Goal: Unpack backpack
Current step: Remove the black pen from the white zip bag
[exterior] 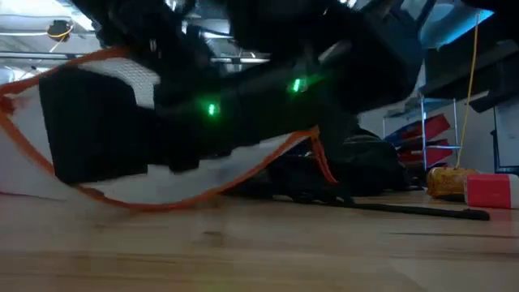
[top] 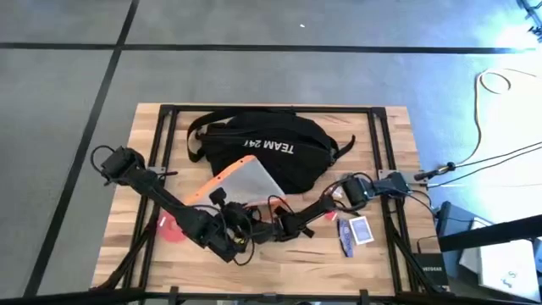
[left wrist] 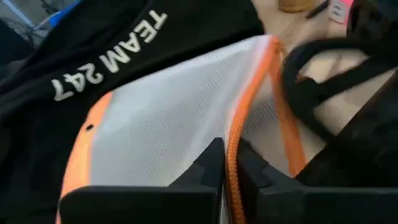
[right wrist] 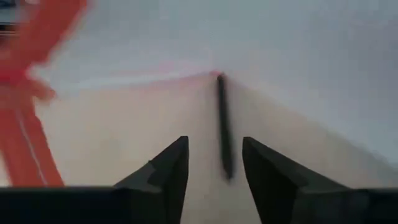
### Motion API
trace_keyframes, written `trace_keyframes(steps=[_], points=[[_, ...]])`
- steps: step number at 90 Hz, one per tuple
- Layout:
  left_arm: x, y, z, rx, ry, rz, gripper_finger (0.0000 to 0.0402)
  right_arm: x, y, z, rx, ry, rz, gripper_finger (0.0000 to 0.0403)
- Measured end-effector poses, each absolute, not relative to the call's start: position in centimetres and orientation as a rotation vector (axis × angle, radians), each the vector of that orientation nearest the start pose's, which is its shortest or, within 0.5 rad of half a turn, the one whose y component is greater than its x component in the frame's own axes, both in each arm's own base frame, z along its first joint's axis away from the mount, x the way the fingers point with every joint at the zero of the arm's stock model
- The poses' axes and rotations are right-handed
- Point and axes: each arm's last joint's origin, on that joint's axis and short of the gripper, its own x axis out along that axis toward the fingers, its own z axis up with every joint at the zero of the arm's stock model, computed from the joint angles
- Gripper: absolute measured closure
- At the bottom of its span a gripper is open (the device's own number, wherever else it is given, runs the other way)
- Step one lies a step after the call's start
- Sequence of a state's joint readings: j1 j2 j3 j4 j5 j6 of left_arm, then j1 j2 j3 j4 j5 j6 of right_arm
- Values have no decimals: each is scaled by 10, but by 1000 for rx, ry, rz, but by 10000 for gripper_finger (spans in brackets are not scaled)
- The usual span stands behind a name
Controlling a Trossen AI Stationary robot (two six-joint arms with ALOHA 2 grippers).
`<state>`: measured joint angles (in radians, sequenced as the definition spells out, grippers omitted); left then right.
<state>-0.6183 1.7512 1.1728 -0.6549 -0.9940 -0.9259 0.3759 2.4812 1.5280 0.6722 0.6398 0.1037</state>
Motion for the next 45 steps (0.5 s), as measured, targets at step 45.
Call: trace_keyframes(steps=[45], points=[[285, -176, 199, 224, 717, 525, 307, 469, 181, 76, -121, 257, -408, 315]])
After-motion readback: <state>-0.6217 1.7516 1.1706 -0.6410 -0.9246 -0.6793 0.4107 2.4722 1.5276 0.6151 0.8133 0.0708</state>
